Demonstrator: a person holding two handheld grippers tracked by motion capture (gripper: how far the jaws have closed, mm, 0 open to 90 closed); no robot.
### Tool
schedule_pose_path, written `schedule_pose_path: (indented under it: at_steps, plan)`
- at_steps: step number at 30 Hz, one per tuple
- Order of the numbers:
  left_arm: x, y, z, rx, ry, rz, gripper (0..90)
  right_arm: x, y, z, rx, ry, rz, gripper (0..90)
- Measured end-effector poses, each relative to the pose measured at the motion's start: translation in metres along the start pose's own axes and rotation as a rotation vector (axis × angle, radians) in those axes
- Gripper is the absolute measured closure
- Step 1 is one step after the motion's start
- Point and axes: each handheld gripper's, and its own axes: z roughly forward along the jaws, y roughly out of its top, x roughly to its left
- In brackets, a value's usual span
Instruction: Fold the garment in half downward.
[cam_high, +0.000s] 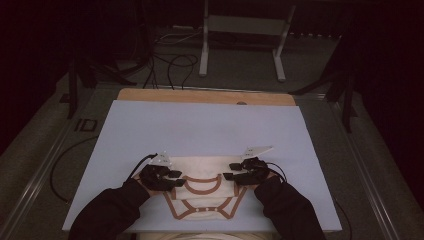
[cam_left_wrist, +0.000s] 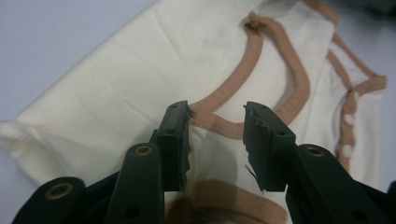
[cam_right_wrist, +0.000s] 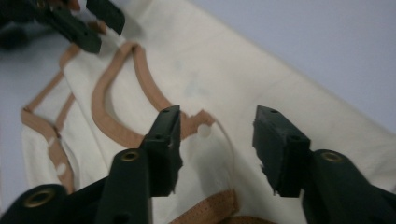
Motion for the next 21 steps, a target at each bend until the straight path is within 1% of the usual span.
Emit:
schedule_pose_path:
  at_steps: [3, 4, 6, 7, 9, 11, 13, 15, 18, 19, 20, 21]
  plan:
    - [0.003, 0.0, 0.004, 0.014, 0.001, 0.003, 66.0, -0.002, -0.004, 0.007, 0.041, 0.007, 0.002, 58.9]
    - [0.004, -0.001, 0.005, 0.019, 0.004, 0.004, 68.7, -0.003, -0.005, 0.008, 0.051, 0.004, -0.005, 60.3]
    - [0.005, -0.003, 0.008, 0.026, -0.002, 0.005, 72.8, -0.004, -0.007, 0.01, 0.08, -0.024, -0.014, 63.6]
    - [0.006, -0.004, 0.009, 0.039, 0.001, 0.016, 74.5, -0.005, -0.008, 0.012, 0.085, -0.037, -0.017, 64.7]
    - [0.005, -0.006, 0.01, 0.038, 0.009, 0.02, 77.3, -0.006, -0.009, 0.013, 0.096, -0.025, -0.015, 67.0]
    - [0.004, -0.006, 0.01, 0.042, 0.015, 0.02, 79.5, -0.003, -0.009, 0.014, 0.11, -0.024, -0.024, 69.7]
    - [0.004, -0.006, 0.011, 0.048, 0.011, 0.021, 81.9, -0.002, -0.009, 0.014, 0.124, -0.014, -0.028, 73.0]
    - [0.003, -0.006, 0.012, 0.043, 0.006, 0.007, 87.0, -0.002, -0.009, 0.015, 0.125, -0.007, -0.016, 76.4]
    - [0.002, -0.005, 0.012, 0.042, 0.009, 0.007, 88.9, -0.002, -0.009, 0.016, 0.117, -0.002, -0.008, 81.2]
    - [0.002, -0.005, 0.012, 0.036, 0.014, 0.006, 89.2, -0.001, -0.009, 0.015, 0.115, -0.004, -0.013, 85.1]
    - [0.002, -0.005, 0.011, 0.031, 0.017, 0.008, 89.3, 0.001, -0.008, 0.015, 0.117, -0.017, -0.026, 87.9]
    - [0.002, -0.004, 0.01, 0.024, 0.021, 0.011, 89.4, 0.002, -0.006, 0.013, 0.117, -0.027, -0.037, 88.2]
